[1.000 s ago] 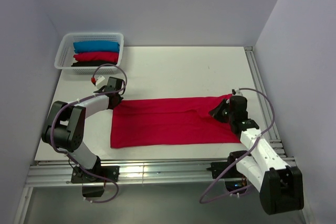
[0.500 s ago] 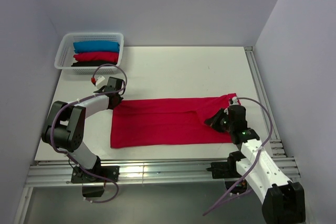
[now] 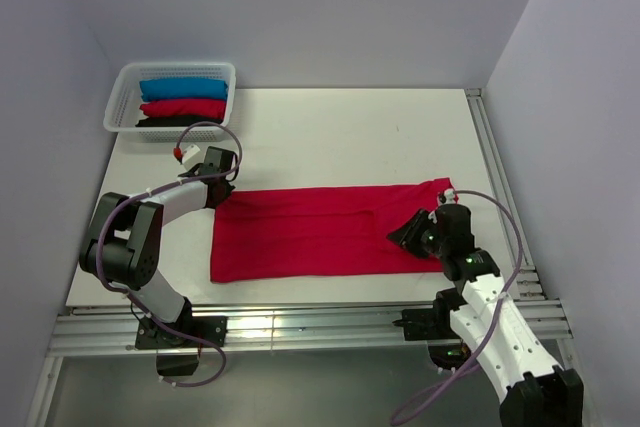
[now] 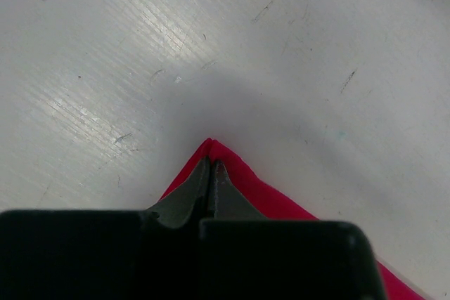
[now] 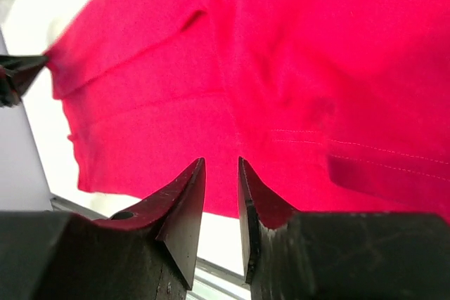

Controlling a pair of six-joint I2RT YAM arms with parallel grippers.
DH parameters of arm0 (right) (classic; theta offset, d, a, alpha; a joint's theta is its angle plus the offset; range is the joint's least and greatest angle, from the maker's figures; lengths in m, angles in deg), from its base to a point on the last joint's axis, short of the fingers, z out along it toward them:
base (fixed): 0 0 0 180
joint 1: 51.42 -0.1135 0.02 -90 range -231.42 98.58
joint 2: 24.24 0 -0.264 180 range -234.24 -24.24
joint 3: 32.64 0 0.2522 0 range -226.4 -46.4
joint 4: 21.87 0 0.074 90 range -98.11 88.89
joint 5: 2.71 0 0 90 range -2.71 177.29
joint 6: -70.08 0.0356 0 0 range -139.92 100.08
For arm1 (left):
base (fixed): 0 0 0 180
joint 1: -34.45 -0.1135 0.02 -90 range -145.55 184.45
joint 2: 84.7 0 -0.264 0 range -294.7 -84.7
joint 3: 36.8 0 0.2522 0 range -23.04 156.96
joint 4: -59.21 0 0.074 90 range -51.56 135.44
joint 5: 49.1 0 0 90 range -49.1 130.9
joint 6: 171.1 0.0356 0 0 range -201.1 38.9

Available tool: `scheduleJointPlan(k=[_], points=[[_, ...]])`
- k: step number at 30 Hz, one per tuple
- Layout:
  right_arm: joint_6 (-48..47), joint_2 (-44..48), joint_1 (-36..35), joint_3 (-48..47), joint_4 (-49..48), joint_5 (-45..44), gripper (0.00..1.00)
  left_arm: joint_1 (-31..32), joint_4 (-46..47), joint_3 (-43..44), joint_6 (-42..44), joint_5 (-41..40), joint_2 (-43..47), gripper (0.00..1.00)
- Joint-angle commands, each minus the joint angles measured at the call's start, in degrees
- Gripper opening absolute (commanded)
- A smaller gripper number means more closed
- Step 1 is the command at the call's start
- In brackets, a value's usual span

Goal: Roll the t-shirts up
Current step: Fold the tshirt

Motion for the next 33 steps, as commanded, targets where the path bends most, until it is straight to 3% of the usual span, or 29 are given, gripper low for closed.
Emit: scheduleJointPlan(k=[1, 10, 19, 33], points=[[-0.7, 2.4, -0.5, -5.1, 3.5, -3.0, 0.32, -0.4, -0.6, 1.9, -0.1, -1.8, 1.8, 0.00], [0.8, -10.2, -0.4, -9.4, 1.3, -16.5, 0.00, -0.4, -0.8, 1.8, -0.1, -1.8, 2.7, 0.00], [9.9, -11.0, -0.4, -8.4, 7.9, -30.2, 0.00, -0.5, -1.1, 2.0, 0.0, -1.8, 2.8, 0.00], [10.3, -23.8, -0.8, -8.8, 8.3, -29.4, 0.00, -0.6, -1.3, 2.0, 0.1, -1.9, 3.0, 0.00]])
